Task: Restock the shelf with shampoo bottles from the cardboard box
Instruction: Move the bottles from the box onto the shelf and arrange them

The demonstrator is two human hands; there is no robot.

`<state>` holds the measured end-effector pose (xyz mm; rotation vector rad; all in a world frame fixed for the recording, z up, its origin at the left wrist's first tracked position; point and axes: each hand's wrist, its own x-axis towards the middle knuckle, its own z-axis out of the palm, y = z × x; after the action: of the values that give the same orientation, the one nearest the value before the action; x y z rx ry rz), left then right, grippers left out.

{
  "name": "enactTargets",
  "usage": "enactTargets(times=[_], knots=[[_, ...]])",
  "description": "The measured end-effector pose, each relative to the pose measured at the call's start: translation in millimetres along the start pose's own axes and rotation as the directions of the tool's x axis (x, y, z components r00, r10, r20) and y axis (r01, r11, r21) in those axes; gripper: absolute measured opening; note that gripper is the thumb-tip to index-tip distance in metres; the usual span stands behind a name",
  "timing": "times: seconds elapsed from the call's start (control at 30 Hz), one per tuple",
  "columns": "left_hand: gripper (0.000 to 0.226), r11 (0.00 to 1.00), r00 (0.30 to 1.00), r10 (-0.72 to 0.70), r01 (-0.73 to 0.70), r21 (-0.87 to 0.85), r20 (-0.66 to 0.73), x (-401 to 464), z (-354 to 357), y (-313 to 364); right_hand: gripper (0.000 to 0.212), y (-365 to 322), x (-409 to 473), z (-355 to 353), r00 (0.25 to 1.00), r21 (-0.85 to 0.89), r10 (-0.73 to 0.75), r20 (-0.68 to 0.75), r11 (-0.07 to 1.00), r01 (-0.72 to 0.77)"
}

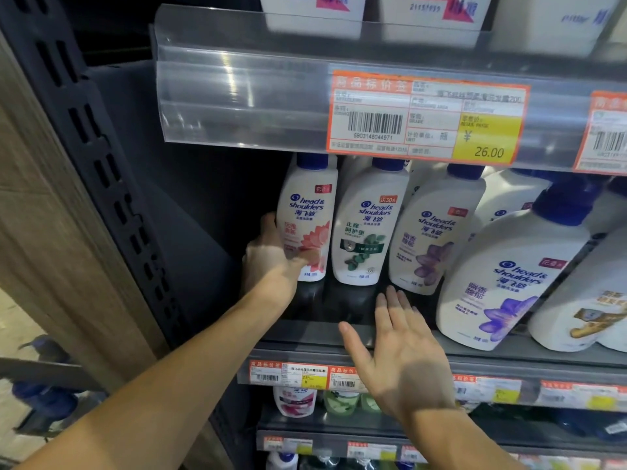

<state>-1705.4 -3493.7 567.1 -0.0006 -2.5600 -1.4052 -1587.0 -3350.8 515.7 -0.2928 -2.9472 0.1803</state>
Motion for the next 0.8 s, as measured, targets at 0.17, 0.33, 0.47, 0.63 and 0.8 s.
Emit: enactTargets(times=[0.17,0.33,0.47,0.63,0.8], knots=[[0.071,1.0,1.0,0.002,-0.002,-0.025,-0.002,-0.1,0.2,-0.9,0.103,-0.2,0.5,-0.6,1.0,0.008,-0.003,0.001,1.0,0.003],[0.076,1.0,1.0,0.009,-0.009,-0.011,0.024,1.7,-1.4,-1.0,0.101,-0.6,-0.6,-1.4,1.0,0.001,-0.008,0.002,1.0,0.008],[0.087,0.999,0.999,0.004,-0.006,0.038,0.048,-2.3,-5.3,2.0,0.099,-1.3,-0.8,-2.9,1.0,-0.01,-0.01,0.005,1.0,0.01],[0.083,0.987,0.988,0.044,-0.066,0.144,0.148,-34.5,-17.7,6.4,0.1,-3.0,-2.6,-3.9,1.0,-0.047,-0.004,0.012,0.999,0.004],[0.069,0.882,0.921,0.271,-0.354,0.311,0.279,-62.6,-43.0,4.3,0.096,-4.5,-2.1,-5.0,0.999,-0.039,0.03,0.036,0.999,-0.028]])
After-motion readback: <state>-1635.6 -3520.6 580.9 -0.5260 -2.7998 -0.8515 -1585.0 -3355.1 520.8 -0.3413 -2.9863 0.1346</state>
